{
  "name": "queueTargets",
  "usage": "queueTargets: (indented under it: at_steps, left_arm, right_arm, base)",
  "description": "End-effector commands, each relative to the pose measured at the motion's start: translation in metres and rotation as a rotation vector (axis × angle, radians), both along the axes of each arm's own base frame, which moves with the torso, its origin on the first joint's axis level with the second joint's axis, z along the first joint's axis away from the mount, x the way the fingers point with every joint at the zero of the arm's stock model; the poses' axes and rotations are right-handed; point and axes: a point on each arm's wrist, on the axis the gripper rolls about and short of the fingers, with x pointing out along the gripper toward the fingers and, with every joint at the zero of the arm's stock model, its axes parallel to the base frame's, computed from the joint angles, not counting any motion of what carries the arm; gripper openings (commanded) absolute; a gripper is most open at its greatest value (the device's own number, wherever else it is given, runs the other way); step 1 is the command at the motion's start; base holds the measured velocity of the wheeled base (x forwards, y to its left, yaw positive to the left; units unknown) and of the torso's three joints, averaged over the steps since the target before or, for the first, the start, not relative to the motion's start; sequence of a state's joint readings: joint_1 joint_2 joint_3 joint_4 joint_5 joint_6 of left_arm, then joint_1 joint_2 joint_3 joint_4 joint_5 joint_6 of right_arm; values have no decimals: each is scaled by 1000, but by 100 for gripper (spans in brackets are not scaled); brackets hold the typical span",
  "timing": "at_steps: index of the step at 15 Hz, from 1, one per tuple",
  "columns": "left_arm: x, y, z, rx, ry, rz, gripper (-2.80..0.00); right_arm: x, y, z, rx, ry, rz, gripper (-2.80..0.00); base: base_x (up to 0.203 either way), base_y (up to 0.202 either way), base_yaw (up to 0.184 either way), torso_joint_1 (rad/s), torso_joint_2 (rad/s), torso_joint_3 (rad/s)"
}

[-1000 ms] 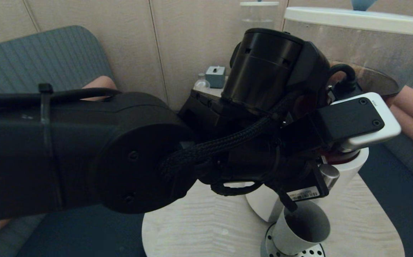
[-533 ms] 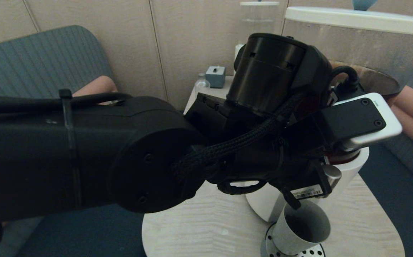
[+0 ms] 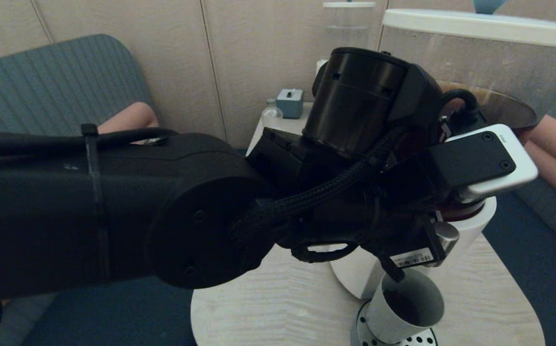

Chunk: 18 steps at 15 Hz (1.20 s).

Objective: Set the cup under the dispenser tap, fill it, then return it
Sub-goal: Turn off the faucet

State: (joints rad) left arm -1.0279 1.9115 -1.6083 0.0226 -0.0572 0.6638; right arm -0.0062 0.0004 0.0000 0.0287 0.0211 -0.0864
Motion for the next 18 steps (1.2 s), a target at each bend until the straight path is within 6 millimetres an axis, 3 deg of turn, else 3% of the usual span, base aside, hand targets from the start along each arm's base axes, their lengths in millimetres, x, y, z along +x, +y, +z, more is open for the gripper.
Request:
queueTargets:
  at_steps: [1, 7, 10, 13, 16, 18]
  left_arm:
    - [-1, 12, 7, -6, -7, 18, -280]
    - [6, 51, 13, -8, -5, 98, -280]
    - [4, 83, 19, -39, 46, 168, -280]
    - [-12, 121, 34, -254, 327, 288, -280]
    - [-21, 161, 56, -547, 580, 230, -280]
    - [-12, 178, 39, -637, 581, 176, -280]
  right_arm:
    - [0, 0, -1, -1, 0, 0, -280]
    - [0, 0, -1, -1, 0, 0, -280]
    - [0, 0, -1, -1, 0, -1, -280]
    - [0, 0, -1, -1, 0, 1, -280]
    - [0, 0, -1, -1, 0, 1, -280]
    - [0, 0, -1, -1, 0, 1, -280]
  base:
    - [0, 0, 0, 0, 0, 0]
    - [0, 0, 0, 0, 0, 0]
    - [0, 0, 0, 0, 0, 0]
    - [0, 0, 0, 0, 0, 0]
    - [0, 0, 0, 0, 0, 0]
    - [0, 0, 0, 0, 0, 0]
